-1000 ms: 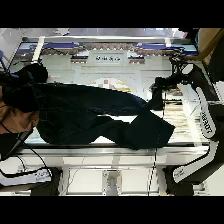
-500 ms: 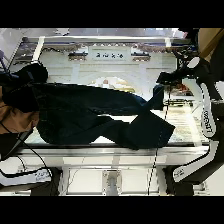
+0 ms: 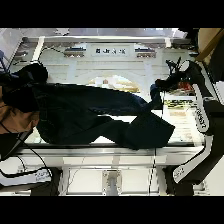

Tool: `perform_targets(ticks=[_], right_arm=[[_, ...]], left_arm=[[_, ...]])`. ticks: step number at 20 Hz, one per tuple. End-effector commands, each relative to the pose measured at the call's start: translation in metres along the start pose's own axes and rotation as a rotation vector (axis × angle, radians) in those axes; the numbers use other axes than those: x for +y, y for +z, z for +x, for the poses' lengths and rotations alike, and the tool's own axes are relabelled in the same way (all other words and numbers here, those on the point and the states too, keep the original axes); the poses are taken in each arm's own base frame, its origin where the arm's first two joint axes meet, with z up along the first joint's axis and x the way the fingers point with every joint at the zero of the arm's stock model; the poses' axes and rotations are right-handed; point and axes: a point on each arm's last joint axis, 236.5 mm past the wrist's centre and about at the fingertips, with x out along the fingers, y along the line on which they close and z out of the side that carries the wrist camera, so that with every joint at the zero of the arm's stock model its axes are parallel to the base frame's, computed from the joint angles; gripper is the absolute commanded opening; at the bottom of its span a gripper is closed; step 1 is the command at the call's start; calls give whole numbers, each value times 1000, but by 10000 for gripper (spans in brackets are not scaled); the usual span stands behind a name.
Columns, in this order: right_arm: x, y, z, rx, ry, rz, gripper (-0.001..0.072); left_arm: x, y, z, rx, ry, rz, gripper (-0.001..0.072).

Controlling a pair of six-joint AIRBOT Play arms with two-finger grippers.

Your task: Fold the clothes and pants, and hang the long-sleeved shirts on hangers.

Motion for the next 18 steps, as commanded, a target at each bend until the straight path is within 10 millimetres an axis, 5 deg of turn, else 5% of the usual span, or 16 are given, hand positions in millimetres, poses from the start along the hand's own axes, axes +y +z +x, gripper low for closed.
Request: perform_targets(ticks=[1, 7, 9, 11, 13, 14, 16, 18], right_arm=[[-12, -6, -29, 27, -31, 9, 24], [-41, -16, -187, -160, -179, 5, 23], [-37, -31, -203, -151, -179, 11, 24], [-30, -54, -173, -38, -125, 20, 24], [-30, -79, -116, 63, -81, 48, 24], [-29, -93, -83, 100, -51, 72, 85], [-26, -130, -36, 196, 3, 125, 512], [-39, -160, -27, 286, -35, 133, 525]], left_arm=[[7, 5, -14, -33, 13, -9, 21], [41, 23, -86, -196, 67, -73, 21], [48, 18, -92, -186, 77, -90, 21], [49, 5, -80, -130, 72, -97, 22], [49, -13, -59, -64, 65, -105, 21], [51, -27, -43, -16, 63, -113, 22], [58, -52, -16, 65, 63, -138, 22], [63, -61, 0, 88, 66, -153, 21]])
